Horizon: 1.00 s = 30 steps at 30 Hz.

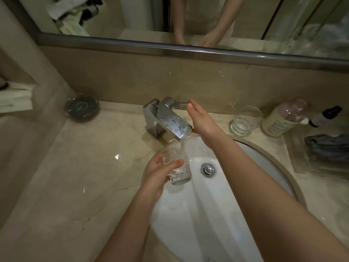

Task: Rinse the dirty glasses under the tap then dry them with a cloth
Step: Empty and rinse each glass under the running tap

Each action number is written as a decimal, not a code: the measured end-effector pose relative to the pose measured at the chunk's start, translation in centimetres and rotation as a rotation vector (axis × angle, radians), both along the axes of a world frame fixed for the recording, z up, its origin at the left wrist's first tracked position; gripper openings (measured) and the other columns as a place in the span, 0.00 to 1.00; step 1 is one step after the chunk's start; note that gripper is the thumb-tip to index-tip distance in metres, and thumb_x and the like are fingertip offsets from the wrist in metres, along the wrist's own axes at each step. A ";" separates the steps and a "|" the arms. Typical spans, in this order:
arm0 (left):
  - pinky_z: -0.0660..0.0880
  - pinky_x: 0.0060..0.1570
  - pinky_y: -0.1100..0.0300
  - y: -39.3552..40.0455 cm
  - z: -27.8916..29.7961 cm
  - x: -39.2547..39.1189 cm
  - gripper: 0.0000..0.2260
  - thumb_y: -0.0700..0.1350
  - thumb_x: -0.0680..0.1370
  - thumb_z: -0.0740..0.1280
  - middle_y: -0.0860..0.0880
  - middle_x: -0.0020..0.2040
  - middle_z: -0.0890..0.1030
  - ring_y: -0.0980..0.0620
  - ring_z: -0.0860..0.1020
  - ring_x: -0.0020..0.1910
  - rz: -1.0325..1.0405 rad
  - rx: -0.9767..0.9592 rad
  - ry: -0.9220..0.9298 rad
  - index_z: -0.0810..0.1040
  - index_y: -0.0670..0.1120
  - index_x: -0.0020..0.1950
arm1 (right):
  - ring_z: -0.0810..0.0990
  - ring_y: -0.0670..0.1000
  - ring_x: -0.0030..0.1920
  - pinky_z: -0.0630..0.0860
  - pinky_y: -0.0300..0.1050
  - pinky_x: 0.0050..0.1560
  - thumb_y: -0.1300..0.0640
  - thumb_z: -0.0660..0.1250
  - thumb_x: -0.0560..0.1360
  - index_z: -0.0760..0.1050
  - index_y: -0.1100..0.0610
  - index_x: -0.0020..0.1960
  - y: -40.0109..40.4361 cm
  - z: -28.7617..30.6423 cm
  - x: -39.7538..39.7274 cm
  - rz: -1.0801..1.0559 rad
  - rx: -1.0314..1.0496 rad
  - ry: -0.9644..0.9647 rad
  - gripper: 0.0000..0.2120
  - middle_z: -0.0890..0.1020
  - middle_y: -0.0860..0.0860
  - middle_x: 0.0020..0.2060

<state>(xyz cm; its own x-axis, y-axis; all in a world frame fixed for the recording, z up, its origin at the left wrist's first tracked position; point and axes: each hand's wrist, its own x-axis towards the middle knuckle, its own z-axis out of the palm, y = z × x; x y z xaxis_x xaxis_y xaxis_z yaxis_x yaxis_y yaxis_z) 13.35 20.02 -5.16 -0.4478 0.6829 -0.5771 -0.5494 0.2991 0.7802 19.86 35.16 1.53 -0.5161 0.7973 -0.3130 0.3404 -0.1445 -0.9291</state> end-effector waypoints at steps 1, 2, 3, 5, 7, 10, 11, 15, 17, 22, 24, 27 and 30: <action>0.78 0.35 0.62 -0.1 0.0 -0.1 0.21 0.34 0.69 0.75 0.50 0.46 0.86 0.53 0.84 0.39 -0.004 0.006 -0.002 0.78 0.46 0.60 | 0.61 0.50 0.75 0.61 0.54 0.75 0.48 0.52 0.84 0.57 0.50 0.78 0.3 -0.1 -0.1 0.000 0.019 -0.025 0.23 0.62 0.48 0.77; 0.78 0.34 0.62 -0.1 0.2 -0.1 0.20 0.33 0.69 0.75 0.51 0.44 0.86 0.54 0.83 0.37 -0.007 0.008 -0.009 0.78 0.46 0.59 | 0.62 0.51 0.75 0.61 0.54 0.74 0.48 0.52 0.84 0.59 0.50 0.77 0.5 -0.1 -0.1 0.004 0.046 -0.054 0.22 0.63 0.49 0.76; 0.78 0.33 0.63 -0.1 0.2 -0.1 0.20 0.32 0.69 0.75 0.51 0.43 0.85 0.55 0.83 0.36 -0.010 0.008 -0.016 0.78 0.46 0.58 | 0.63 0.51 0.74 0.62 0.54 0.74 0.48 0.52 0.84 0.61 0.50 0.77 0.6 -0.1 0.1 0.012 0.070 -0.079 0.22 0.65 0.49 0.75; 0.78 0.33 0.63 -0.1 0.3 -0.1 0.21 0.32 0.69 0.75 0.51 0.43 0.85 0.55 0.83 0.36 -0.015 0.002 -0.022 0.78 0.46 0.59 | 0.64 0.51 0.74 0.62 0.54 0.74 0.48 0.51 0.84 0.62 0.50 0.76 0.5 -0.1 0.4 0.023 0.096 -0.104 0.21 0.66 0.50 0.74; 0.77 0.33 0.64 0.0 0.6 0.0 0.21 0.32 0.69 0.75 0.51 0.44 0.85 0.55 0.83 0.37 -0.016 -0.005 -0.023 0.78 0.45 0.60 | 0.64 0.52 0.73 0.62 0.54 0.74 0.48 0.52 0.84 0.63 0.50 0.76 0.0 0.1 0.7 0.025 0.107 -0.103 0.21 0.67 0.50 0.74; 0.78 0.35 0.63 0.0 1.0 0.3 0.21 0.33 0.69 0.75 0.51 0.44 0.85 0.55 0.83 0.39 -0.026 -0.010 -0.014 0.77 0.45 0.60 | 0.63 0.51 0.74 0.60 0.52 0.75 0.47 0.51 0.84 0.62 0.50 0.76 -0.9 0.1 0.9 0.048 0.095 -0.091 0.22 0.67 0.49 0.74; 0.78 0.37 0.63 0.0 1.2 0.4 0.21 0.33 0.70 0.75 0.50 0.46 0.85 0.53 0.83 0.40 -0.037 -0.010 -0.012 0.77 0.45 0.60 | 0.62 0.50 0.75 0.60 0.52 0.75 0.46 0.51 0.84 0.61 0.50 0.76 -1.1 0.0 1.0 0.053 0.081 -0.085 0.22 0.66 0.49 0.75; 0.78 0.37 0.64 -0.3 2.3 0.8 0.19 0.34 0.70 0.75 0.50 0.44 0.84 0.53 0.81 0.39 -0.055 -0.010 -0.013 0.78 0.46 0.57 | 0.61 0.48 0.75 0.58 0.49 0.75 0.46 0.50 0.84 0.59 0.49 0.78 -2.5 0.4 2.8 0.033 0.054 -0.049 0.23 0.64 0.46 0.76; 0.79 0.37 0.63 -0.6 2.9 1.0 0.16 0.34 0.70 0.75 0.51 0.42 0.84 0.54 0.81 0.38 -0.075 0.002 0.006 0.79 0.46 0.54 | 0.62 0.46 0.74 0.59 0.51 0.75 0.46 0.50 0.84 0.60 0.48 0.77 -4.1 0.1 4.8 0.032 0.025 -0.026 0.23 0.65 0.44 0.75; 0.79 0.52 0.48 -0.7 4.2 2.2 0.08 0.42 0.72 0.75 0.50 0.39 0.84 0.47 0.83 0.43 -0.122 -0.027 -0.017 0.80 0.46 0.49 | 0.76 0.51 0.61 0.75 0.46 0.57 0.45 0.55 0.83 0.65 0.50 0.73 -7.7 -1.7 8.7 0.051 -0.244 -0.034 0.21 0.73 0.48 0.68; 0.81 0.51 0.47 -0.3 4.7 2.7 0.13 0.49 0.72 0.76 0.50 0.36 0.84 0.47 0.84 0.40 -0.186 -0.131 -0.057 0.81 0.44 0.51 | 0.81 0.52 0.52 0.79 0.45 0.52 0.44 0.57 0.82 0.71 0.56 0.67 -8.2 -2.2 9.2 0.072 -0.302 -0.095 0.21 0.79 0.52 0.59; 0.82 0.46 0.50 0.0 5.2 3.4 0.19 0.56 0.72 0.73 0.47 0.34 0.84 0.48 0.84 0.36 -0.302 -0.269 -0.215 0.80 0.42 0.52 | 0.84 0.57 0.49 0.82 0.49 0.51 0.40 0.60 0.79 0.76 0.62 0.60 -7.9 -2.4 9.8 0.078 -0.349 -0.195 0.26 0.83 0.59 0.53; 0.83 0.37 0.53 0.1 5.0 4.2 0.23 0.58 0.73 0.72 0.43 0.39 0.85 0.47 0.84 0.36 -0.328 -0.300 -0.300 0.79 0.40 0.54 | 0.82 0.54 0.41 0.80 0.43 0.42 0.39 0.61 0.78 0.76 0.63 0.58 -7.5 -2.0 10.6 0.068 -0.364 -0.256 0.27 0.82 0.58 0.47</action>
<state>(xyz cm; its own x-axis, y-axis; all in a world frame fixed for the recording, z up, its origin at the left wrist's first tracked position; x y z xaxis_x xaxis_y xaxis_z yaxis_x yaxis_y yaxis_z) 17.51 20.15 -0.17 -0.0242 0.5448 -0.8382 -0.5754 0.6781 0.4573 30.43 27.65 -0.51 -0.4327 0.5784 -0.6916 0.5729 -0.4159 -0.7062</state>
